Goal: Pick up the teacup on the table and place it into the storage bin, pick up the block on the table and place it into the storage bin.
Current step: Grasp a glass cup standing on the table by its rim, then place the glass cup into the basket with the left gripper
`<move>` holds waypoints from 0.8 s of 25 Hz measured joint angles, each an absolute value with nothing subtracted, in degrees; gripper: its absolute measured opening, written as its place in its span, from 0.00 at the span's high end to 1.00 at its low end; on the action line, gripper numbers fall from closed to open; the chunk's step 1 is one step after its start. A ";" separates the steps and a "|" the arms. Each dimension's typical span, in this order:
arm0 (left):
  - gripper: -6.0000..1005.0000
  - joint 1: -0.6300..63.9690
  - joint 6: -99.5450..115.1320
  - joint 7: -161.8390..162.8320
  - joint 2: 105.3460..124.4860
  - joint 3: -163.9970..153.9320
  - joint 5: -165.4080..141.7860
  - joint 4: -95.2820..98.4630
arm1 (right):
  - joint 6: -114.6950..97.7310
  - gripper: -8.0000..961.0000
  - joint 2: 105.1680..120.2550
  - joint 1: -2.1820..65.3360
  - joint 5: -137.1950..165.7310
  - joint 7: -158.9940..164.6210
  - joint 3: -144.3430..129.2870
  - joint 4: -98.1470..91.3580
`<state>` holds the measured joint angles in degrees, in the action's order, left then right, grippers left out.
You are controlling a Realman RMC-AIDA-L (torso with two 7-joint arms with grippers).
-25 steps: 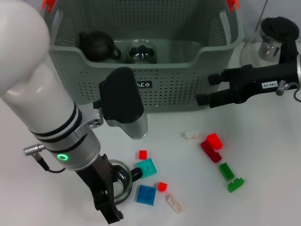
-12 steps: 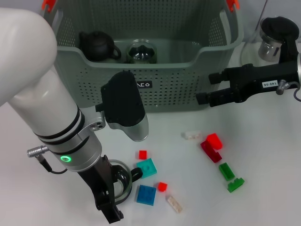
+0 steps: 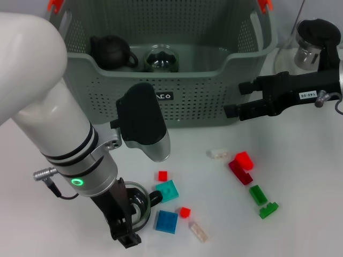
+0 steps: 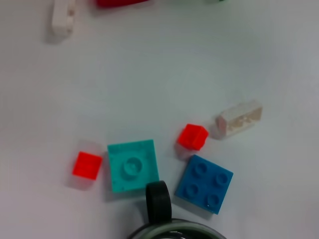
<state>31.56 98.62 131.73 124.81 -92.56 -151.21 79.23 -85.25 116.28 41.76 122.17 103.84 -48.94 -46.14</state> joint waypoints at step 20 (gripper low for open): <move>0.89 32.05 97.72 131.90 124.79 -92.48 -151.48 79.08 | -85.27 0.02 116.19 41.74 122.17 103.82 -48.14 -46.39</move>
<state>32.05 97.72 131.90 124.79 -92.48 -151.48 79.08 -85.27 116.19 41.74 122.17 103.82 -48.14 -46.39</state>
